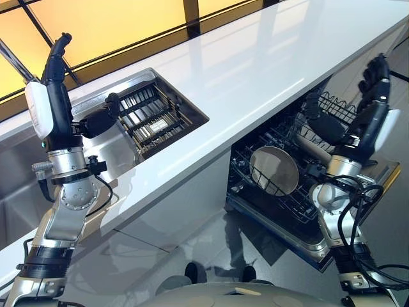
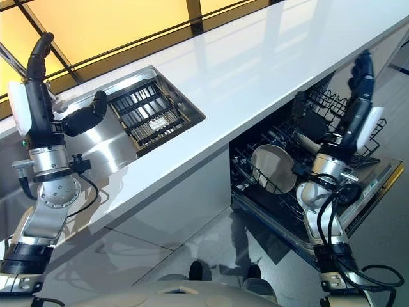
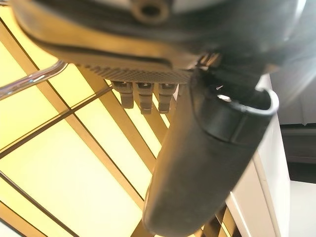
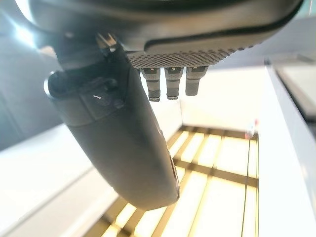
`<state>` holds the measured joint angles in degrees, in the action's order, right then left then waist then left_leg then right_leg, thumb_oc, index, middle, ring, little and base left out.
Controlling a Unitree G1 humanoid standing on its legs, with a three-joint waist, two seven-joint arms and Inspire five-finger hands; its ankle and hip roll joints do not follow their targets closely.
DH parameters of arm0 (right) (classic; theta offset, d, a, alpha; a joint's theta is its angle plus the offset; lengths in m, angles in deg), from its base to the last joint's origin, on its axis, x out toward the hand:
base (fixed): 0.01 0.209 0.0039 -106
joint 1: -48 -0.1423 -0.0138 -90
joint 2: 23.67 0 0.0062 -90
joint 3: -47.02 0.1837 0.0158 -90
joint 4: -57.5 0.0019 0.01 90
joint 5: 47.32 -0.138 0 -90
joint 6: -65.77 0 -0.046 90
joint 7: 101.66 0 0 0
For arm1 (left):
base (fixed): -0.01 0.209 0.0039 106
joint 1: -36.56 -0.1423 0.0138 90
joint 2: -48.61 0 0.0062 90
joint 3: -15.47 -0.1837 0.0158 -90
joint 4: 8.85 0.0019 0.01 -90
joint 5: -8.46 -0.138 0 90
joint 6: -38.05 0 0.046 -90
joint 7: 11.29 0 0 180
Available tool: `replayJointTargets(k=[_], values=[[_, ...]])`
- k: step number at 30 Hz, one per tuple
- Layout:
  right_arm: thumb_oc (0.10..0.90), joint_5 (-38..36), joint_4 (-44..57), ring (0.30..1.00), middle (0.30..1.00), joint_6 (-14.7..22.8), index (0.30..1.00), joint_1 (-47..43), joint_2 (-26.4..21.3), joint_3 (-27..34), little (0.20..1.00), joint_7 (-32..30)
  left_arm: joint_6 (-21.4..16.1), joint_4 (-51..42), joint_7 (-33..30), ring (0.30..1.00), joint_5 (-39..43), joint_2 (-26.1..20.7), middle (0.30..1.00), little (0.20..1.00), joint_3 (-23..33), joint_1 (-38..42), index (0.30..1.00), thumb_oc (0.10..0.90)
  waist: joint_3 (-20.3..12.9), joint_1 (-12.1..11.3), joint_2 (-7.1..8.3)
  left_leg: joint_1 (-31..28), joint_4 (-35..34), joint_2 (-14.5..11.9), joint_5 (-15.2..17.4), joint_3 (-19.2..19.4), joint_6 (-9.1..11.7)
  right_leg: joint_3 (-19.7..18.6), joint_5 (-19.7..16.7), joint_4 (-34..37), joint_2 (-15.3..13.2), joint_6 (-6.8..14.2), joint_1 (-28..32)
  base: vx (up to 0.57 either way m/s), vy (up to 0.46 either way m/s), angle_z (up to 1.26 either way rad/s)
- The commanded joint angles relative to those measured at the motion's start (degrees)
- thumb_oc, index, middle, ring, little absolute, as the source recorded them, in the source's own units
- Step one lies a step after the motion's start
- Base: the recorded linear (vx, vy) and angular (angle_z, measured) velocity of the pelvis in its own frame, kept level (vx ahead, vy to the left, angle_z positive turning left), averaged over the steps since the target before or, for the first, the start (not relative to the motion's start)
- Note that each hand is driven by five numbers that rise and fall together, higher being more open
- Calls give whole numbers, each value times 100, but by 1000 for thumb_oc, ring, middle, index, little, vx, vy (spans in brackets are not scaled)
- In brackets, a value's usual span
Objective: Pick up plates and place into dishwasher.
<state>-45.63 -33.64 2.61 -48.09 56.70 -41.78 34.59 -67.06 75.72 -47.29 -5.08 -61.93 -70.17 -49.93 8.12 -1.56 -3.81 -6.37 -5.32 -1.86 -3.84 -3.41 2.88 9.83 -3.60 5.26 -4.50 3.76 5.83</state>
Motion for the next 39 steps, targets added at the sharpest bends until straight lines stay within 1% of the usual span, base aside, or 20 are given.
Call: replayJointTargets(k=[1,3,6,7,8,9,10,12,13,15,16,17,19,21,25,27,28,32,33,39], values=[[800,200,875,900,900,773,900,-117,-95,480,900,-435,-338,-81,-131,900,-133,-230,900,900,436,220,900,800,-269,200,60,-224,71,513,780,556,-431,8,997,-664,370,-18,51,13,-13,-5],[800,234,837,900,900,621,900,-32,-74,567,900,-527,-333,-77,-146,900,-143,-224,900,900,460,184,900,800,-254,227,55,-231,74,515,786,576,-432,-15,997,-680,377,-14,37,8,-10,-11],[800,-345,459,900,900,279,900,106,-16,693,900,-373,-351,-30,-177,900,-62,-281,900,900,564,86,900,800,-224,283,53,-249,76,507,796,625,-435,-46,997,-694,384,-10,23,8,-20,-11],[800,-760,253,900,900,289,900,166,26,754,900,-195,-362,-9,-156,900,13,-315,900,900,626,51,900,800,-215,309,52,-253,70,501,796,639,-436,-52,991,-687,387,-10,18,6,-31,-7],[800,-936,122,900,900,172,900,202,66,798,900,-156,-363,-6,-110,900,92,-326,900,900,668,27,900,800,-208,320,55,-251,71,497,796,653,-431,-53,989,-686,385,-6,12,9,-34,-4],[800,-965,-48,900,900,114,900,229,93,874,900,-95,-354,-9,-68,900,164,-335,900,900,713,-8,900,800,-201,326,55,-247,78,495,798,660,-432,-54,987,-687,382,-4,9,19,-38,-3],[800,-1069,-197,900,900,141,900,229,50,886,900,-124,-329,8,-54,900,217,-358,900,900,727,-15,900,800,-187,331,52,-247,81,489,795,669,-431,-51,988,-695,381,-5,5,30,-41,0],[800,-1316,-332,900,900,-25,900,206,52,901,900,-136,-289,52,-65,900,242,-374,900,900,692,2,900,800,-152,329,48,-234,120,489,797,685,-425,-55,990,-725,382,-16,-8,32,-39,-1],[800,-1582,-555,900,900,20,900,180,43,909,900,-48,-343,153,-78,900,246,-386,900,900,683,11,900,800,-125,323,39,-219,148,486,803,689,-420,-51,996,-747,378,-20,-20,27,-32,-2],[800,-1883,-825,900,900,-154,900,118,35,914,900,124,-330,220,-94,900,232,-394,900,900,626,50,900,800,-78,309,21,-195,191,488,818,686,-416,-35,1007,-781,374,-34,-41,32,-25,-2],[800,-2235,-991,900,900,-199,900,69,12,879,900,296,-286,226,-95,900,254,-427,900,900,592,72,900,800,-48,301,2,-185,202,488,817,676,-408,-25,1017,-803,375,-46,-55,35,-16,-2],[800,-2283,-1068,900,900,-303,900,35,-4,865,900,301,-244,224,-104,900,244,-431,900,900,555,95,900,800,-24,298,-9,-178,213,489,816,667,-403,-19,1026,-827,374,-54,-69,34,-12,-1],[800,-2676,-1431,900,900,-443,900,-26,-51,840,900,606,-200,251,-109,900,269,-477,900,900,516,123,900,800,23,277,-27,-138,263,487,823,661,-383,10,1047,-864,364,-74,-91,34,-17,0],[800,-2882,-1757,900,900,-654,900,-92,-94,804,900,763,-203,279,-114,900,320,-518,900,900,484,133,900,800,84,241,-46,-84,312,484,821,634,-361,39,1066,-912,360,-102,-127,34,-27,3],[800,-3133,-2219,900,900,-917,900,-219,-193,749,900,831,-154,292,-93,900,312,-600,900,900,417,179,900,800,193,187,-71,16,402,469,811,600,-328,86,1102,-996,351,-156,-187,28,-36,2],[800,-3202,-2391,900,900,-986,900,-272,-254,723,900,857,-154,305,-105,900,320,-637,900,900,387,187,900,800,245,166,-78,70,442,459,805,589,-314,104,1114,-1033,346,-181,-222,12,-32,5],[800,-3241,-2456,900,900,-1089,900,-299,-279,719,900,873,-159,318,-113,900,332,-653,900,900,374,189,900,800,262,158,-82,93,459,458,803,581,-310,113,1118,-1050,345,-192,-238,10,-23,8],[800,-3306,-2876,900,900,-1228,900,-436,-379,640,900,986,-181,380,-118,900,382,-682,900,900,353,212,900,800,340,127,-121,163,533,452,794,562,-291,127,1144,-1131,329,-233,-293,9,-5,3],[800,-3371,-3046,900,900,-1339,900,-482,-417,622,900,1072,-182,400,-122,900,390,-685,900,900,340,218,900,800,376,118,-134,196,563,451,791,551,-282,124,1153,-1158,327,-247,-317,0,0,0],[800,-3690,-3610,900,900,-1621,900,-697,-604,567,900,1344,-199,461,-147,900,448,-778,900,900,261,304,900,800,545,62,-150,318,638,452,765,495,-257,141,1171,-1227,325,-294,-397,-4,-17,7]])
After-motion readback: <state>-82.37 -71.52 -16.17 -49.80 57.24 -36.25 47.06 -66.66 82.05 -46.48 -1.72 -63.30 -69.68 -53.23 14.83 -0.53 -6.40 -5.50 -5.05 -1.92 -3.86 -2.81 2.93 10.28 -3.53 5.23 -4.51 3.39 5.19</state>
